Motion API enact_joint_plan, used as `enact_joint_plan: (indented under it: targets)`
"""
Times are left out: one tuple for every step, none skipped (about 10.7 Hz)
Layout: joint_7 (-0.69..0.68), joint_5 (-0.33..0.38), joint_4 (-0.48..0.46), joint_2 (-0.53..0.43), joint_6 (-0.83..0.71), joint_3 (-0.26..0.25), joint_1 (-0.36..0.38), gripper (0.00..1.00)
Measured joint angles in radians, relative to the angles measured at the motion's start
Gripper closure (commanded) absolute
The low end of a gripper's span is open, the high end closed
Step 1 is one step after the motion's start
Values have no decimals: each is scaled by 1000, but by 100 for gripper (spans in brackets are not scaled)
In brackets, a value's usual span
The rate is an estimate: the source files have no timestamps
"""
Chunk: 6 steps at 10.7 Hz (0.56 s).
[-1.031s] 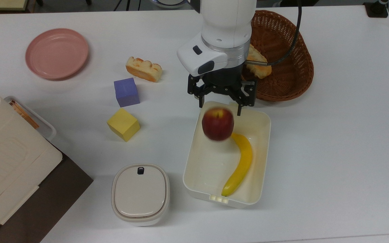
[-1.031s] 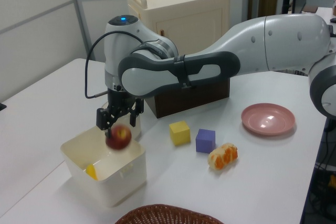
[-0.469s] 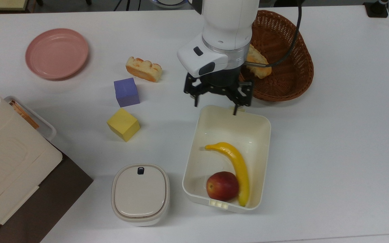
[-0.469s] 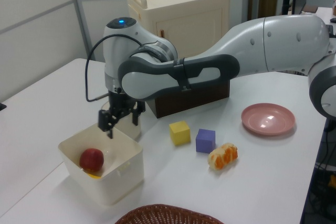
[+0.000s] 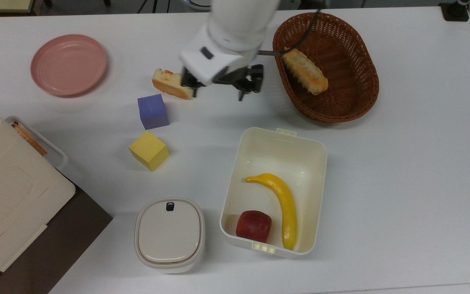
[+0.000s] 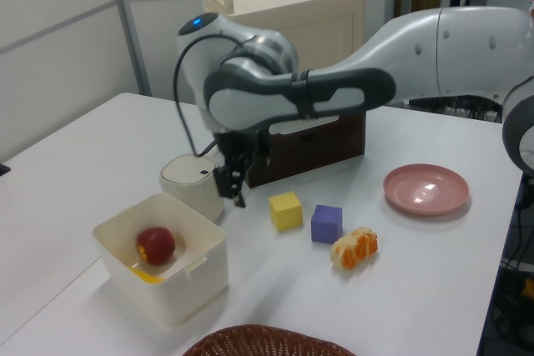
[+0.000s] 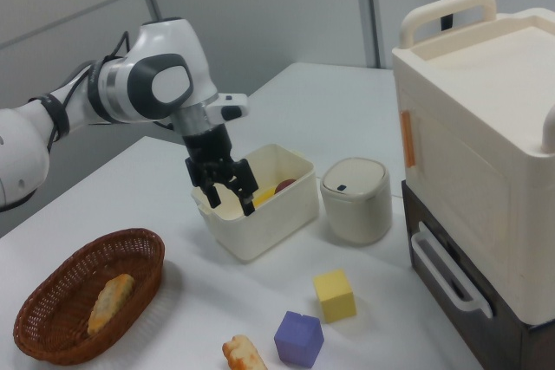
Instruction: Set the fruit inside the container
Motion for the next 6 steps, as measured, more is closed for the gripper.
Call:
enact_joint_plan:
  targets:
    - [-20, 0, 0, -6, -2, -1, -26, 0]
    - [-31, 1, -1, -9, -2, -1, -51, 0]
    - [-33, 1, 0, -11, -2, -1, -70, 0]
    - [-33, 1, 0, -13, -2, -2, -89, 0]
    - [-49, 1, 0, -18, -2, -2, -107, 0]
    - [-68, 1, 0, -27, -2, -2, -121, 0]
